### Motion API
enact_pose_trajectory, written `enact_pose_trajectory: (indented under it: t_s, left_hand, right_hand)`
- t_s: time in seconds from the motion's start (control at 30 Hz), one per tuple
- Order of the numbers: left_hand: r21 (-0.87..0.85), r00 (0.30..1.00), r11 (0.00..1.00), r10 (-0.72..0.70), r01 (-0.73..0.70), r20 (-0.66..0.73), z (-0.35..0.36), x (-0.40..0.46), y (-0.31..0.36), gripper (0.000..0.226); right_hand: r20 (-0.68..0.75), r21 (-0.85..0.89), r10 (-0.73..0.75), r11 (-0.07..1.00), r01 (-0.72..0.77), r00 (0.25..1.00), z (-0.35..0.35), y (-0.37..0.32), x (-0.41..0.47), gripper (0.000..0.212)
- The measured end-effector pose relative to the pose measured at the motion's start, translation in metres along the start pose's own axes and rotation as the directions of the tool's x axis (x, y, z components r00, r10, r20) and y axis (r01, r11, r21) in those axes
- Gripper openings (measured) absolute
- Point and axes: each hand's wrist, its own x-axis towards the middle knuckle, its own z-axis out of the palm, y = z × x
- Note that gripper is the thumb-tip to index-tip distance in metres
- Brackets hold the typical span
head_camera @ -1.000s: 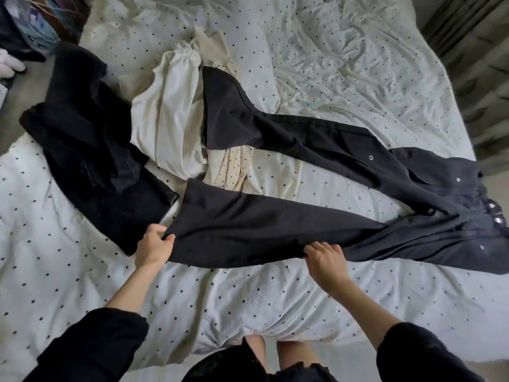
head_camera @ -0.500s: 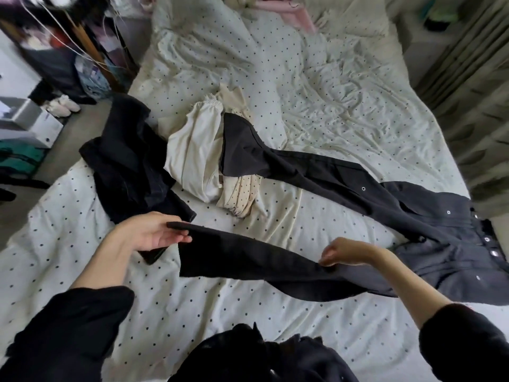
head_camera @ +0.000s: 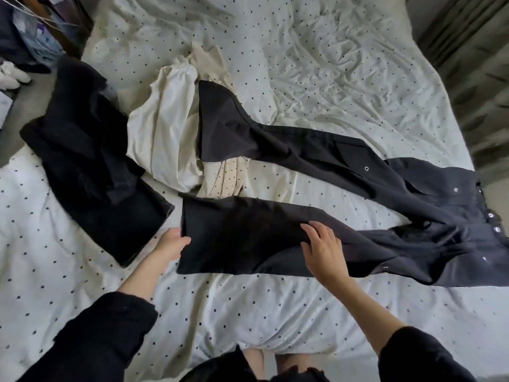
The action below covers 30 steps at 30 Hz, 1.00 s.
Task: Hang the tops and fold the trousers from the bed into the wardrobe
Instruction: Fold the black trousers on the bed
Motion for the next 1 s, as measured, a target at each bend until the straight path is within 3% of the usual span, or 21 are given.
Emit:
enact_pose_trajectory:
  t_s: [0.1, 0.23, 0.33, 0.4, 0.53, 0.63, 0.73, 0.83, 1.0]
  left_hand:
    - [0.115, 1.0, 0.993, 0.017, -0.017, 0.004, 0.009, 0.025, -0.031, 0.021]
    - [0.279, 0.992, 0.959, 0.084, -0.055, -0.094, 0.014, 0.059, -0.059, 0.024]
    - [0.272, 0.993, 0.962, 0.037, -0.006, -0.109, 0.017, 0.056, -0.06, 0.022]
    - [0.308, 0.988, 0.95, 0.083, -0.04, -0.129, 0.018, 0.051, -0.062, 0.033]
    - [0.36, 0.948, 0.923, 0.226, -0.135, -0.224, 0.007, 0.031, -0.069, 0.024]
    - [0.454, 0.91, 0.883, 0.28, -0.119, -0.305, -0.01, 0.02, -0.084, 0.023]
    - [0.489, 0.899, 0.872, 0.235, -0.026, -0.371, -0.024, 0.013, -0.095, 0.027]
    - [0.559, 0.933, 0.827, 0.147, 0.067, -0.328, -0.031, 0.018, -0.1, 0.032]
    - [0.569, 0.92, 0.82, 0.168, 0.068, -0.353, -0.006, 0.014, -0.083, 0.027]
  right_hand:
    - [0.03, -0.075, -0.06, 0.995, 0.062, 0.998, 0.021, 0.013, -0.022, 0.055]
    - [0.065, -0.169, -0.099, 0.98, 0.108, 0.993, 0.041, 0.019, -0.031, 0.077]
    - [0.032, -0.179, -0.093, 0.979, 0.097, 0.995, 0.042, 0.014, -0.026, 0.064]
    - [0.024, -0.186, -0.086, 0.978, 0.089, 0.996, 0.04, 0.009, -0.021, 0.057]
    - [0.055, -0.194, -0.096, 0.975, 0.105, 0.994, 0.036, -0.004, -0.009, 0.056]
    - [0.106, -0.171, -0.124, 0.975, 0.141, 0.987, 0.043, -0.018, -0.007, 0.059]
    - [0.222, -0.14, -0.188, 0.965, 0.222, 0.957, 0.051, -0.032, -0.011, 0.059]
    - [0.301, -0.099, -0.19, 0.968, 0.229, 0.934, 0.053, -0.037, -0.012, 0.056]
    - [0.136, -0.074, -0.18, 0.979, 0.191, 0.974, 0.041, -0.015, -0.014, 0.045]
